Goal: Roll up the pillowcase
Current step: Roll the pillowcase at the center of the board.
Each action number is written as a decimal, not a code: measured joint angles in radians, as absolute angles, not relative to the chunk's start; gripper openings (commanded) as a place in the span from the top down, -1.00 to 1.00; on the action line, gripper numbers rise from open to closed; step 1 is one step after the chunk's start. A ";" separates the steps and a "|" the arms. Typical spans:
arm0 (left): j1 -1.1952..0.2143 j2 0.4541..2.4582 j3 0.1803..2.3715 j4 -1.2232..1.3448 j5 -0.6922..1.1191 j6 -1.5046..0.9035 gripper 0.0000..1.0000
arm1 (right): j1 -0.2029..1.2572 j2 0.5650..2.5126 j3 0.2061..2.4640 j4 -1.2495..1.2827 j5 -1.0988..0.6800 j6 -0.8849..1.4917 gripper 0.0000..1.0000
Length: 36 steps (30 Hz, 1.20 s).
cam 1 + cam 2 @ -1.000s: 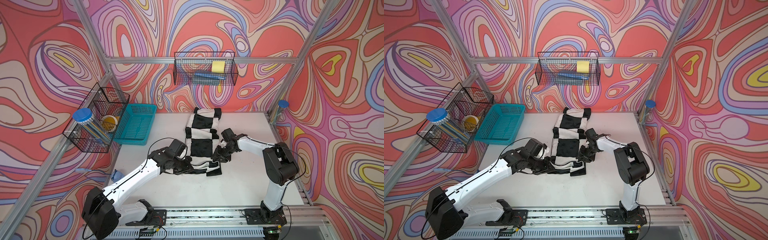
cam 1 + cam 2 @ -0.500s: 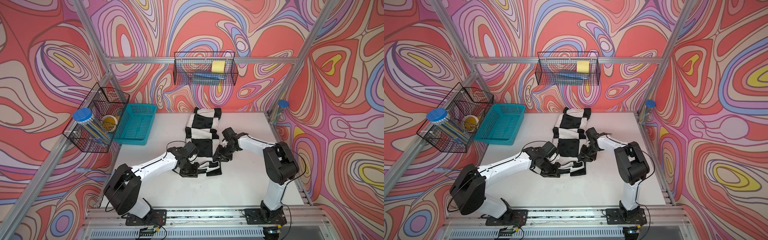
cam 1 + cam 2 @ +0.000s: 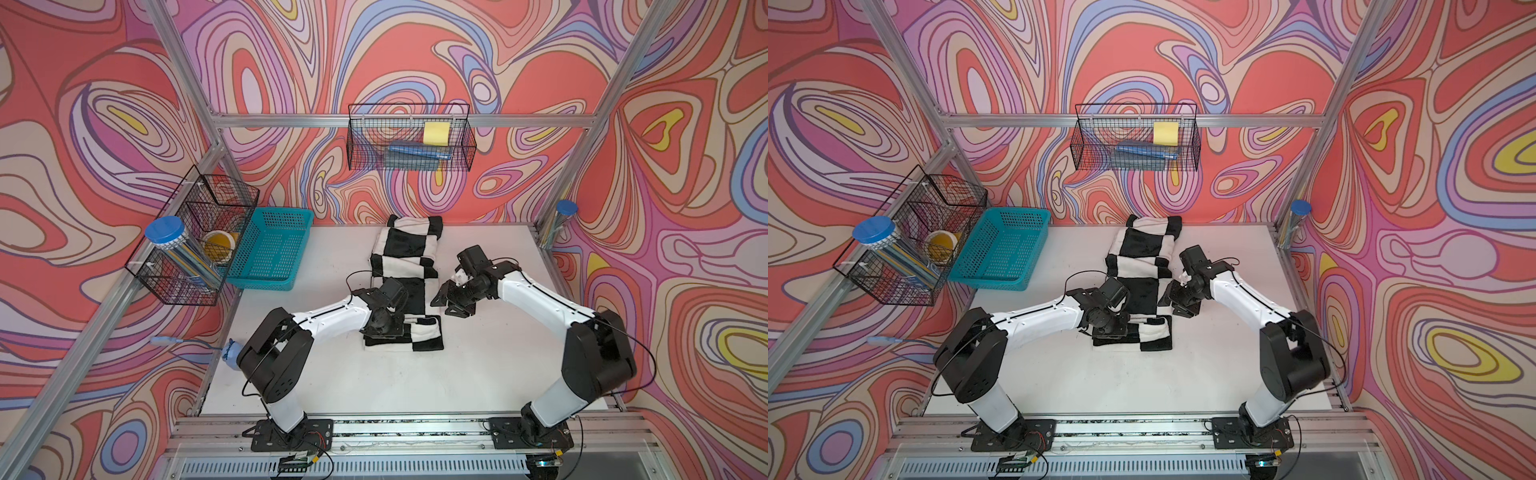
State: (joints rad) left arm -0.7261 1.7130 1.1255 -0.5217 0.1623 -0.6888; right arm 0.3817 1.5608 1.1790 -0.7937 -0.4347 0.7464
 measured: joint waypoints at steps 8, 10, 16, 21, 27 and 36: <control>-0.726 1.718 1.177 -0.495 0.158 -0.673 1.00 | 0.590 1.295 0.854 -0.690 -0.366 1.147 -0.19; -0.723 1.725 1.177 -0.499 0.165 -0.668 1.00 | 0.674 1.304 0.834 -0.657 -0.314 1.250 -0.24; -0.676 1.690 1.137 -0.516 0.162 -0.662 1.00 | 0.868 1.417 0.840 -0.506 -0.124 1.525 -0.35; -0.549 1.513 1.104 -0.568 0.136 -0.670 1.00 | 0.956 1.560 0.886 -0.436 0.007 1.724 -0.38; -0.443 1.301 1.073 -0.616 0.140 -0.668 1.00 | 1.023 1.687 1.012 -0.439 0.136 1.911 -0.37; -0.430 1.263 0.958 -0.672 0.214 -0.662 1.00 | 1.075 1.771 1.100 -0.552 0.218 2.062 -0.35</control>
State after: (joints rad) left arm -0.4305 1.2633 0.9585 -0.6716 0.2138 -0.6617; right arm 1.0748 1.7714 1.1000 -0.5522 0.2176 2.0617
